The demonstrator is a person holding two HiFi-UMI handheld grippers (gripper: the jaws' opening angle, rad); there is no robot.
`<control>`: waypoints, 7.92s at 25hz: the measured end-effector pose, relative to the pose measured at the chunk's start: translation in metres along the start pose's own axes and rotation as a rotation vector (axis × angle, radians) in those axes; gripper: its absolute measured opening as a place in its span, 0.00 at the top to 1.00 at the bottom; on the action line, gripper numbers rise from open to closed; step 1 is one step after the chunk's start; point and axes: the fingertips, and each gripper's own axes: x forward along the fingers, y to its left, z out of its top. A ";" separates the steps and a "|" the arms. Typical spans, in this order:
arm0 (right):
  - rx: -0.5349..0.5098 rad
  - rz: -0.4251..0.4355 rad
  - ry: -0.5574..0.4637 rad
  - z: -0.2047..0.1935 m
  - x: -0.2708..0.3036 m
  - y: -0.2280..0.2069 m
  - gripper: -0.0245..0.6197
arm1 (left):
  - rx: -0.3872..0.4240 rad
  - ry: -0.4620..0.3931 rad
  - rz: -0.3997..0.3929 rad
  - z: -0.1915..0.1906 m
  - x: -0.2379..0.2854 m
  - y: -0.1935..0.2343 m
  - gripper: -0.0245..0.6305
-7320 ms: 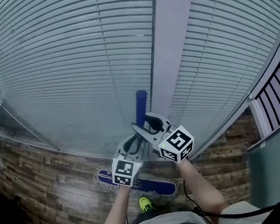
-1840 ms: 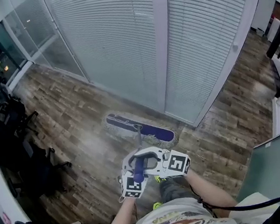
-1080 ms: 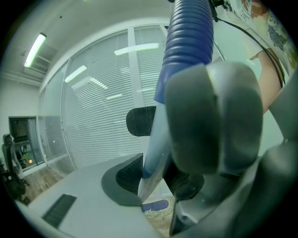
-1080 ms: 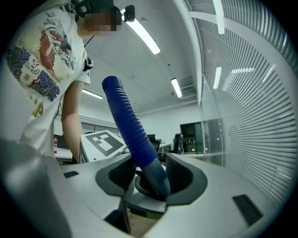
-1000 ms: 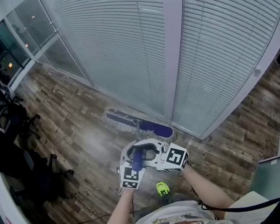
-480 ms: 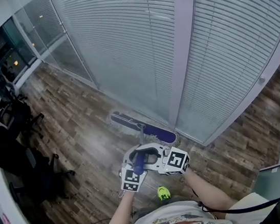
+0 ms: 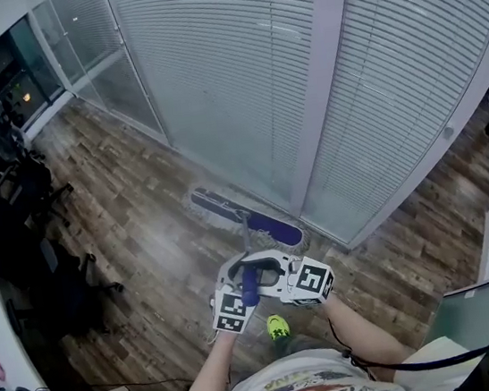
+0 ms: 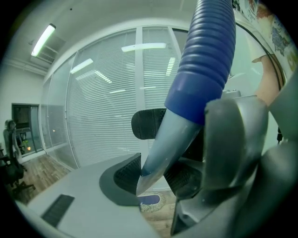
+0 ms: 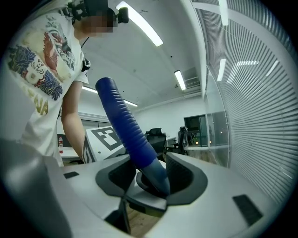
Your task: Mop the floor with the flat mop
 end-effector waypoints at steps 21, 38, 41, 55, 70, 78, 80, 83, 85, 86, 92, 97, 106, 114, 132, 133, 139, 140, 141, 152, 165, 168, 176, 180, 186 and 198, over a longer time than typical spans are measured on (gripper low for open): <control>0.020 0.028 0.064 -0.034 0.042 0.277 0.67 | -0.104 0.026 0.007 -0.096 -0.238 -0.121 0.76; 0.066 0.050 0.028 -0.034 -0.058 0.405 0.66 | -0.004 0.095 0.013 -0.095 -0.297 -0.272 0.77; 0.082 0.051 0.011 -0.040 -0.105 0.439 0.66 | 0.015 0.108 0.020 -0.097 -0.300 -0.330 0.77; 0.100 0.150 -0.009 -0.045 -0.229 0.609 0.65 | -0.040 0.114 0.102 -0.101 -0.379 -0.522 0.77; 0.091 0.237 0.020 -0.058 -0.228 0.617 0.63 | -0.010 0.089 0.126 -0.109 -0.382 -0.526 0.77; 0.071 0.246 0.008 -0.044 -0.194 0.566 0.63 | -0.002 0.052 0.144 -0.099 -0.360 -0.468 0.77; 0.084 0.246 0.016 -0.043 -0.179 0.552 0.63 | -0.008 0.057 0.142 -0.100 -0.356 -0.449 0.78; 0.080 0.248 0.027 -0.043 -0.154 0.530 0.63 | -0.013 0.061 0.139 -0.103 -0.349 -0.415 0.78; 0.081 0.243 0.034 -0.043 -0.135 0.512 0.63 | -0.020 0.063 0.134 -0.104 -0.343 -0.391 0.78; 0.083 0.239 0.037 -0.042 -0.127 0.504 0.63 | -0.024 0.064 0.129 -0.104 -0.340 -0.380 0.78; 0.090 0.211 0.044 -0.033 -0.078 0.449 0.63 | -0.025 0.070 0.094 -0.099 -0.322 -0.311 0.78; 0.078 0.194 0.025 -0.023 -0.036 0.409 0.63 | -0.005 0.055 0.094 -0.096 -0.312 -0.254 0.78; 0.074 0.181 0.035 -0.028 0.003 0.351 0.63 | 0.008 0.074 0.067 -0.101 -0.281 -0.191 0.78; 0.065 0.188 0.014 -0.023 0.018 0.269 0.63 | 0.018 0.086 0.077 -0.086 -0.223 -0.134 0.79; 0.059 0.196 -0.026 -0.003 0.024 0.016 0.63 | 0.015 0.111 0.115 -0.026 -0.026 0.016 0.79; 0.060 0.193 -0.029 -0.003 0.024 0.005 0.63 | 0.019 0.112 0.113 -0.025 -0.017 0.022 0.79; 0.066 0.154 -0.063 -0.001 0.017 -0.057 0.63 | 0.047 0.123 0.089 -0.009 0.034 0.049 0.79; 0.067 0.148 -0.068 -0.002 0.015 -0.066 0.63 | 0.052 0.122 0.086 -0.007 0.043 0.053 0.79; 0.069 0.143 -0.072 -0.003 0.013 -0.075 0.63 | 0.056 0.122 0.081 -0.006 0.051 0.056 0.79; 0.089 0.092 -0.106 -0.009 0.003 -0.135 0.63 | 0.066 0.133 0.038 -0.001 0.107 0.079 0.78; 0.118 0.147 -0.049 -0.026 0.024 -0.091 0.62 | -0.033 0.169 0.097 -0.025 0.061 0.071 0.78; 0.134 0.176 -0.037 -0.031 0.030 -0.072 0.62 | -0.058 0.177 0.117 -0.035 0.044 0.066 0.78; 0.139 0.255 -0.005 -0.033 0.055 0.014 0.61 | -0.107 0.175 0.164 -0.061 -0.036 0.039 0.78; 0.148 0.282 0.005 -0.030 0.065 0.070 0.61 | -0.123 0.182 0.186 -0.071 -0.089 0.019 0.78; 0.154 0.304 0.014 -0.032 0.072 0.170 0.61 | -0.128 0.189 0.208 -0.099 -0.172 -0.031 0.78; 0.151 0.318 0.025 -0.044 0.026 0.354 0.61 | -0.159 0.184 0.233 -0.129 -0.298 -0.168 0.78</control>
